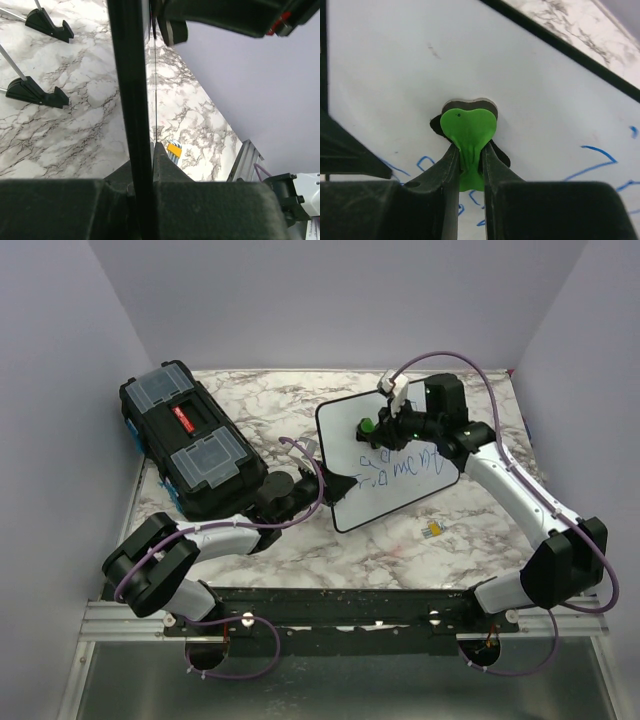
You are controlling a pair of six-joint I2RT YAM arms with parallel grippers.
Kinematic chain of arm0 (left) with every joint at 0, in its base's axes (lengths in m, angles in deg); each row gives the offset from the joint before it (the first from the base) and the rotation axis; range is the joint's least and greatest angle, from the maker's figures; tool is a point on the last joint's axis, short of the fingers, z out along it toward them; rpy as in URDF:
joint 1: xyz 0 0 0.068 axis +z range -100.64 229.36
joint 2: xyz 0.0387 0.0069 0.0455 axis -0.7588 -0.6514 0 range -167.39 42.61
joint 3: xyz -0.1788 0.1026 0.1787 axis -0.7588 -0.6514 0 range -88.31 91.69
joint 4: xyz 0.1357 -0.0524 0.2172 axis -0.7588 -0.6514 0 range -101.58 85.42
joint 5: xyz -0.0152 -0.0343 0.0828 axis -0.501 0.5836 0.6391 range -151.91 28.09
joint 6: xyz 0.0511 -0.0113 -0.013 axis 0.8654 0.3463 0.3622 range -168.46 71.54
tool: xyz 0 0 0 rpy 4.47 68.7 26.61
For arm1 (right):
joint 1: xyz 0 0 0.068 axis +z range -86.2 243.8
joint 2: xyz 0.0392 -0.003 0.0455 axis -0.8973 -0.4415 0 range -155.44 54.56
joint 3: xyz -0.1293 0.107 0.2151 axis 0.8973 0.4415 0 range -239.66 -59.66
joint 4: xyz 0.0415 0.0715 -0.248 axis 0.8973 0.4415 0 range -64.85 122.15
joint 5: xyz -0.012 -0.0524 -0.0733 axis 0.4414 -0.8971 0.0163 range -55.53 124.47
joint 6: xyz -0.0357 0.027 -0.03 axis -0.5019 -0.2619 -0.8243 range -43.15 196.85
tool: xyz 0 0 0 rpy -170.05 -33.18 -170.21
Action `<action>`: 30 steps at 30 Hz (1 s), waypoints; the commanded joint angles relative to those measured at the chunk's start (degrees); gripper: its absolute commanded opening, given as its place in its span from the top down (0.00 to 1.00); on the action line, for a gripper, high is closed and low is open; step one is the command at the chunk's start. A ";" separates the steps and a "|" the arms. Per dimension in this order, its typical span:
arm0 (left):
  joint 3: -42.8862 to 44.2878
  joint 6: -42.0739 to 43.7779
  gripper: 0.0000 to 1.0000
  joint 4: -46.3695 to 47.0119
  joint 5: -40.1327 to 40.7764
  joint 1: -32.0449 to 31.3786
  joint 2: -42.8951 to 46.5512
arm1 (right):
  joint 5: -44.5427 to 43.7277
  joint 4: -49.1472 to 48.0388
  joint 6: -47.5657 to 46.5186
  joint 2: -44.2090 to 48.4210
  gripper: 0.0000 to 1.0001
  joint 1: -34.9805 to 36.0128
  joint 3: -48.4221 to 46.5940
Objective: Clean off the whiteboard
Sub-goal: Erase the whiteboard at the center of the board.
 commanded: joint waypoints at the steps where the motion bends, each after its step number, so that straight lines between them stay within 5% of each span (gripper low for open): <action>1: 1.43 2.86 1.00 7.39 -3.94 -1.09 2.98 | -7.86 -4.38 4.20 -0.88 0.99 -3.44 0.08; 6: 1.08 2.60 1.00 8.37 -4.03 -1.01 2.90 | -9.33 -3.84 2.34 0.31 0.99 -6.37 4.13; 19: 1.78 1.90 1.00 8.42 -4.03 -1.12 1.88 | 8.86 0.86 -3.18 0.52 0.99 -0.08 3.72; 26: 2.53 1.46 1.00 8.15 -4.17 -1.22 0.96 | 5.98 -3.43 1.44 -1.23 0.99 5.30 -2.13; 30: 2.36 1.52 1.00 7.66 -4.03 -1.32 1.23 | -2.64 -8.45 6.56 -2.40 0.99 5.36 -4.50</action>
